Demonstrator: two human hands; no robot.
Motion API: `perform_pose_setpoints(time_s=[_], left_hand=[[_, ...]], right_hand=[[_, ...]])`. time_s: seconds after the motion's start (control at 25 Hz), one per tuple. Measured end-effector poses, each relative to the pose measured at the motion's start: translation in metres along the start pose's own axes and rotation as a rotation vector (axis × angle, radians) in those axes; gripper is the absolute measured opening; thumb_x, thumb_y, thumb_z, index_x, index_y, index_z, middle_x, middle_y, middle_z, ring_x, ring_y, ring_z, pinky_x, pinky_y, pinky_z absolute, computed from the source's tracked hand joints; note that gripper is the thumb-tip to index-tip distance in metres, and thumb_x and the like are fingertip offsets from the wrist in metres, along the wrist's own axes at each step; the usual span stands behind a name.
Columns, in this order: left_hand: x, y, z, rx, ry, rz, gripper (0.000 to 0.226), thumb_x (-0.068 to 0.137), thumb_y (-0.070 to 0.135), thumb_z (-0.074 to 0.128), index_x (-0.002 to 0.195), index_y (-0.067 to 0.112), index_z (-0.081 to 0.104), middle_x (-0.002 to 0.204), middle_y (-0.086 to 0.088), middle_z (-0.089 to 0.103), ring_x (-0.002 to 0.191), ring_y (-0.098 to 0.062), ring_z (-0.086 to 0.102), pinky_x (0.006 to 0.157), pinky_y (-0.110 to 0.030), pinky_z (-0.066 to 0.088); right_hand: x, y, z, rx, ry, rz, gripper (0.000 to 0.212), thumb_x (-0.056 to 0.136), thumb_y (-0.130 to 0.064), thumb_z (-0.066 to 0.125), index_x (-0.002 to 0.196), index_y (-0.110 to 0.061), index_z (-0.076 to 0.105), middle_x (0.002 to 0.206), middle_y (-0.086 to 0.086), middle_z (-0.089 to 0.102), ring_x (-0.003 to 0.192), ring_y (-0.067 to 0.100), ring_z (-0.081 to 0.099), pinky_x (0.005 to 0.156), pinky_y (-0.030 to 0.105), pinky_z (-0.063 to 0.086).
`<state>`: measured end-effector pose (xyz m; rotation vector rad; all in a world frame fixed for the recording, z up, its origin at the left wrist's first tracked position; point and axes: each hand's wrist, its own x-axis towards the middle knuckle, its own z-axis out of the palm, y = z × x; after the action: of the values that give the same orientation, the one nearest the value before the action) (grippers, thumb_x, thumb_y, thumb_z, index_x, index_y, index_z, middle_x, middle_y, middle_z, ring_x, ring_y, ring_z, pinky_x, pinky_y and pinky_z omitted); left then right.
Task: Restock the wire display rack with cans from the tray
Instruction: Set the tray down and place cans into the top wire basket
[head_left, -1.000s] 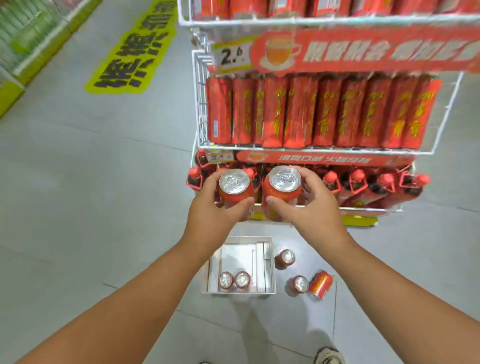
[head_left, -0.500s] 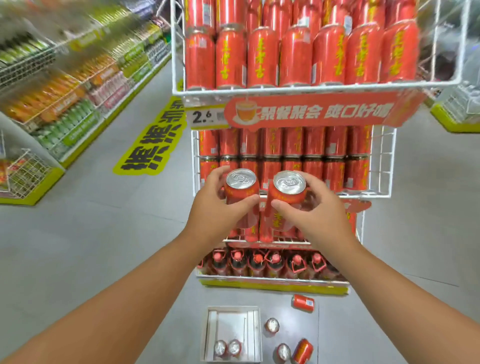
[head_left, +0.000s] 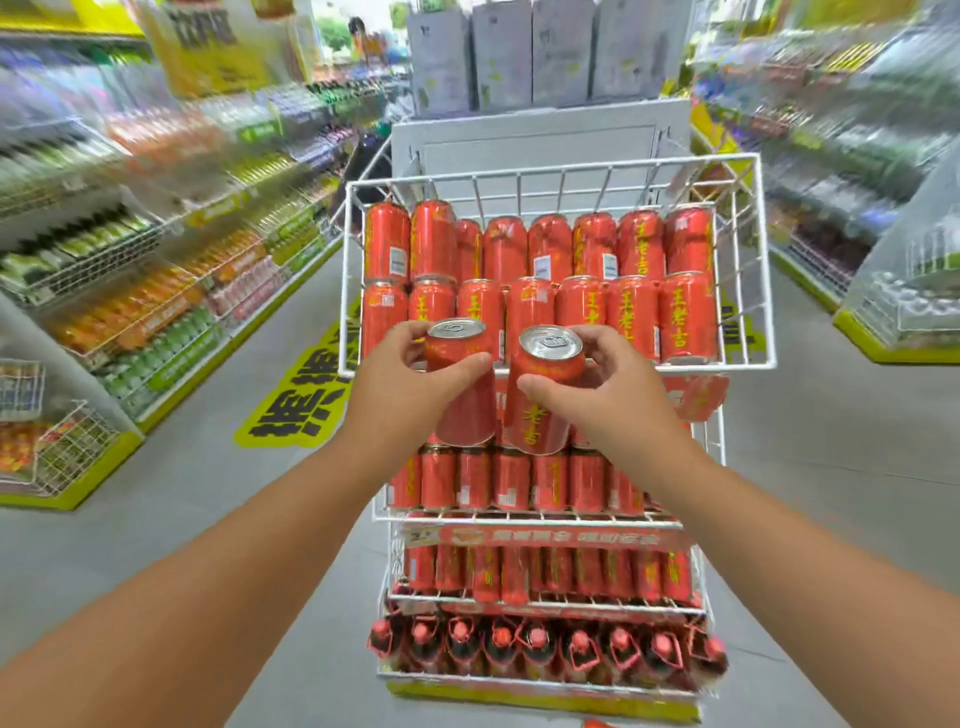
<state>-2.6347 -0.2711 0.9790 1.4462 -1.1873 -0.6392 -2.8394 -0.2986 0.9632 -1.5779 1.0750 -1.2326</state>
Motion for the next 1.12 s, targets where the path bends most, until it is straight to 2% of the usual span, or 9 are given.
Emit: perform_pose_setpoints(time_s=[0.08, 0.16, 0.36, 0.52, 0.64, 0.76, 0.84, 0.96, 1.12], left_hand=[[0.022, 0.016, -0.005, 0.003, 0.009, 0.009, 0.038, 0.073, 0.033, 0.093, 0.1, 0.032, 0.067, 0.103, 0.008, 0.076, 0.095, -0.006, 0.074, 0.084, -0.028, 0.061], [0.046, 0.029, -0.009, -0.001, 0.0, 0.003, 0.032, 0.076, 0.03, 0.091, 0.097, 0.029, 0.067, 0.098, 0.008, 0.075, 0.089, -0.008, 0.074, 0.075, -0.023, 0.06], [0.101, 0.045, -0.005, -0.004, -0.04, 0.023, 0.034, 0.079, 0.031, 0.089, 0.105, 0.024, 0.067, 0.09, 0.01, 0.072, 0.066, 0.006, 0.066, 0.049, -0.007, 0.045], [0.138, 0.052, 0.004, 0.023, -0.012, 0.01, 0.048, 0.07, 0.042, 0.092, 0.11, 0.021, 0.073, 0.089, 0.008, 0.076, 0.073, -0.004, 0.072, 0.058, -0.02, 0.051], [0.165, 0.054, 0.013, 0.044, 0.005, -0.003, 0.045, 0.069, 0.042, 0.092, 0.103, 0.019, 0.075, 0.082, 0.006, 0.077, 0.063, -0.008, 0.071, 0.055, -0.025, 0.054], [0.187, 0.057, 0.022, 0.067, 0.025, -0.032, 0.047, 0.065, 0.046, 0.09, 0.099, 0.018, 0.076, 0.083, 0.002, 0.079, 0.071, -0.018, 0.077, 0.066, -0.039, 0.065], [0.198, 0.057, 0.027, 0.099, 0.034, -0.053, 0.043, 0.065, 0.048, 0.089, 0.094, 0.019, 0.077, 0.079, 0.003, 0.079, 0.065, -0.016, 0.075, 0.063, -0.037, 0.065], [0.213, 0.059, 0.036, 0.139, 0.044, -0.081, 0.031, 0.072, 0.046, 0.089, 0.079, 0.02, 0.074, 0.063, 0.008, 0.072, 0.045, -0.005, 0.064, 0.05, -0.023, 0.052], [0.227, 0.06, 0.046, 0.194, 0.062, -0.104, 0.041, 0.063, 0.055, 0.09, 0.072, 0.019, 0.074, 0.06, 0.008, 0.072, 0.049, -0.006, 0.066, 0.054, -0.027, 0.055]], right_hand=[[0.02, -0.017, 0.001, -0.009, 0.019, -0.018, 0.049, 0.073, -0.03, 0.093, 0.114, -0.033, 0.065, 0.107, -0.014, 0.076, 0.096, 0.004, 0.073, 0.083, 0.021, 0.059], [0.041, -0.031, 0.001, 0.008, 0.043, -0.025, 0.05, 0.075, -0.031, 0.092, 0.118, -0.029, 0.068, 0.106, -0.012, 0.076, 0.093, 0.004, 0.073, 0.073, 0.015, 0.056], [0.095, -0.049, 0.005, 0.027, 0.109, -0.003, 0.05, 0.074, -0.029, 0.093, 0.118, -0.022, 0.07, 0.101, -0.008, 0.076, 0.081, -0.002, 0.072, 0.067, 0.017, 0.055], [0.131, -0.056, 0.007, 0.01, 0.141, 0.017, 0.041, 0.075, -0.028, 0.092, 0.11, -0.016, 0.075, 0.095, -0.004, 0.078, 0.08, 0.008, 0.074, 0.064, 0.023, 0.053], [0.156, -0.056, 0.005, 0.004, 0.128, 0.031, 0.032, 0.076, -0.027, 0.09, 0.103, -0.013, 0.079, 0.092, 0.0, 0.081, 0.083, 0.015, 0.078, 0.064, 0.029, 0.058], [0.181, -0.053, 0.004, -0.002, 0.115, 0.054, 0.034, 0.074, -0.033, 0.09, 0.1, -0.014, 0.079, 0.093, 0.002, 0.082, 0.084, 0.018, 0.08, 0.064, 0.031, 0.06], [0.196, -0.051, 0.003, -0.011, 0.105, 0.078, 0.034, 0.075, -0.033, 0.089, 0.102, -0.013, 0.079, 0.095, 0.005, 0.082, 0.08, 0.018, 0.079, 0.056, 0.028, 0.058], [0.216, -0.05, 0.002, 0.007, 0.106, 0.119, 0.035, 0.077, -0.031, 0.089, 0.102, -0.009, 0.079, 0.097, 0.011, 0.081, 0.08, 0.025, 0.079, 0.061, 0.042, 0.064], [0.24, -0.046, 0.003, -0.024, 0.095, 0.171, 0.04, 0.074, -0.037, 0.089, 0.101, -0.01, 0.077, 0.091, 0.009, 0.081, 0.067, 0.02, 0.073, 0.06, 0.035, 0.056]])
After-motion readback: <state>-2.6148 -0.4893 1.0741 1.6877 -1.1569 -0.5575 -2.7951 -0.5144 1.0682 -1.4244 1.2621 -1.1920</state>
